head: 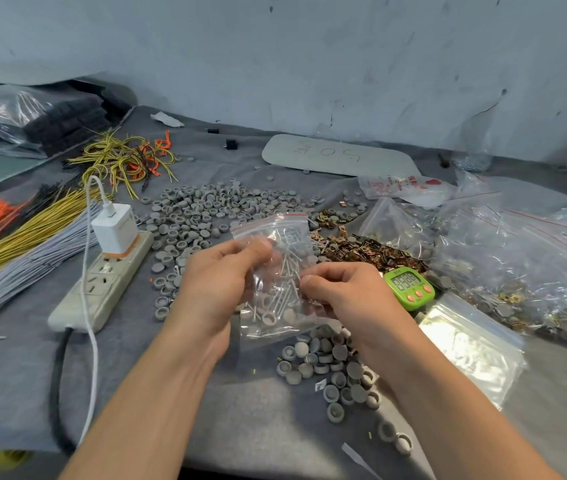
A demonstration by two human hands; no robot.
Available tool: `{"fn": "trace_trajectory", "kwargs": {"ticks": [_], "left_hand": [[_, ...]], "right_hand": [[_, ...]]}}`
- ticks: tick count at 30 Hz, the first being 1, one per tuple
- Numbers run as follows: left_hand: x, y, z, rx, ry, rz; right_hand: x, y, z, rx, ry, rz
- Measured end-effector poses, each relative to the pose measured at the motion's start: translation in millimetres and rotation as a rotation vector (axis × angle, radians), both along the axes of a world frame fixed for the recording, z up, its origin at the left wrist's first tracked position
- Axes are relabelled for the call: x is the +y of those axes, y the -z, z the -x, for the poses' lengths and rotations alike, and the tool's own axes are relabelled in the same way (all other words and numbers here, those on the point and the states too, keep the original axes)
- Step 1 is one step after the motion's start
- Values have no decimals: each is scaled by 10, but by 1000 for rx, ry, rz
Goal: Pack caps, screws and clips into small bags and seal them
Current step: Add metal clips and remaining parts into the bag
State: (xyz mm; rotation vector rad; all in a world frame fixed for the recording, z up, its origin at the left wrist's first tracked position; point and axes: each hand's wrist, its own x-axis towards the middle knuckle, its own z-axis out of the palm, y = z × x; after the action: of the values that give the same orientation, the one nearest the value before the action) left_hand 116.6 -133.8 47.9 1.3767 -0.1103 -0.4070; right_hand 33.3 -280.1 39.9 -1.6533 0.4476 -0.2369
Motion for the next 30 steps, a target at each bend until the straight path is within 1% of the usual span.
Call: {"fn": "trace_trajectory", "kwargs": {"ticks": [3,9,13,16,18,20,23,24,25,26,27,28,30], "left_hand": [[13,14,-8,-11,-23,-12],[13,26,-11,-40,-55,-31],[12,17,-12,-36,-67,8],[24,5,-9,-35,-53,58],[32,-7,4,-89,-85,81],[50,-23,-3,-199,-193,92],[140,-58,-32,-404,-402,192],[179,-56,-40,-510,-454,167],[213,-52,-32,-621,-480,97],[219,-37,-12,-716,-481,3],[203,-23,18,-771,-448,-110],[175,-10,53,-779,-375,-248],[77,21,124,-734,-137,-618]], "right_hand": [[-3,-13,22,34,-7,-4],[-37,4,21,117,-6,-80],[-22,16,11,101,-52,-33],[0,30,6,68,-49,43],[-17,28,1,17,40,91],[-88,5,-4,-28,197,152],[-234,-42,9,-21,381,388],[-273,-50,15,-1,410,470],[-302,-49,6,25,422,536],[-335,-45,9,62,423,589],[-363,-38,1,111,411,633],[-389,-25,-11,166,390,678],[-420,6,-33,289,322,782]]}}
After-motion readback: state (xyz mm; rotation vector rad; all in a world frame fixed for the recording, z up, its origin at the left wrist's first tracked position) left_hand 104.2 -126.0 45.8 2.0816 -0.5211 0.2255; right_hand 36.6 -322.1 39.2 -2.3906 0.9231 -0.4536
